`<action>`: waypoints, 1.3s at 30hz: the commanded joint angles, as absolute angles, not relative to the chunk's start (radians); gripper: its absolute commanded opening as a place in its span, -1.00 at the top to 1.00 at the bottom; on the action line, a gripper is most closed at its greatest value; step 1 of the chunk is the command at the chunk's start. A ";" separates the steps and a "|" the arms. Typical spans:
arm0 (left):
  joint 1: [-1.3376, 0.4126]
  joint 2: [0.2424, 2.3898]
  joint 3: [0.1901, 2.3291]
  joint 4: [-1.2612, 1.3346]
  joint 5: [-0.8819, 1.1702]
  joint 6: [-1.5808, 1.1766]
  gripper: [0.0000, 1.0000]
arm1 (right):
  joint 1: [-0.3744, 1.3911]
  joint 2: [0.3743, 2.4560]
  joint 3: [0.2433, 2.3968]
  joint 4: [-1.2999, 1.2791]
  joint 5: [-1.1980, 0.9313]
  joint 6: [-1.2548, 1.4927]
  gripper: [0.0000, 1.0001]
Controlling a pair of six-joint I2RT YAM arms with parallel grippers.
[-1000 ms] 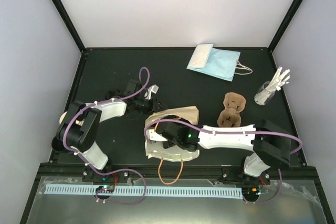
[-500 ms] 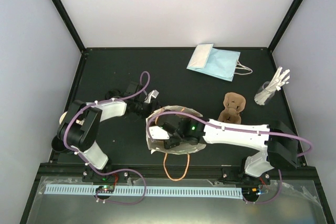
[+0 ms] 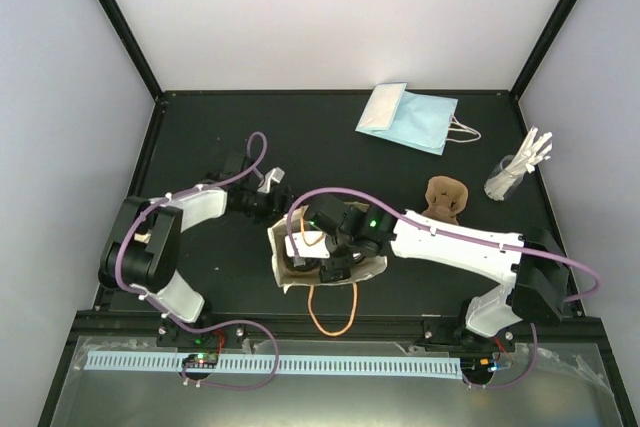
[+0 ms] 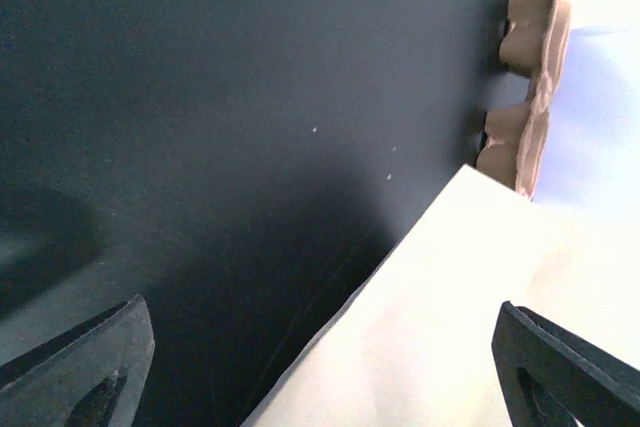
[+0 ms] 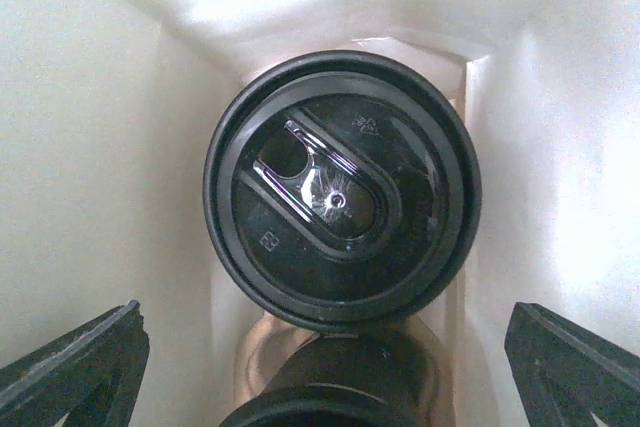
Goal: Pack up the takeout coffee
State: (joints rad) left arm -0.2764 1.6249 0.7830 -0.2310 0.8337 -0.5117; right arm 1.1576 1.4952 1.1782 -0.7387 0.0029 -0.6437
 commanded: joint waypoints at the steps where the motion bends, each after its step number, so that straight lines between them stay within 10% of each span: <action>1: -0.226 1.537 0.823 -0.285 0.793 -0.475 -0.92 | 1.135 1.516 1.264 -0.836 -0.081 -0.626 -1.00; 21: -0.114 1.102 0.850 -0.524 0.480 -0.371 -0.97 | 1.091 1.546 1.418 -0.960 -0.129 -0.631 -1.00; 39: -0.117 0.583 0.778 -0.333 0.804 -0.268 -0.90 | 1.060 1.544 1.557 -0.983 -0.152 -0.609 -1.00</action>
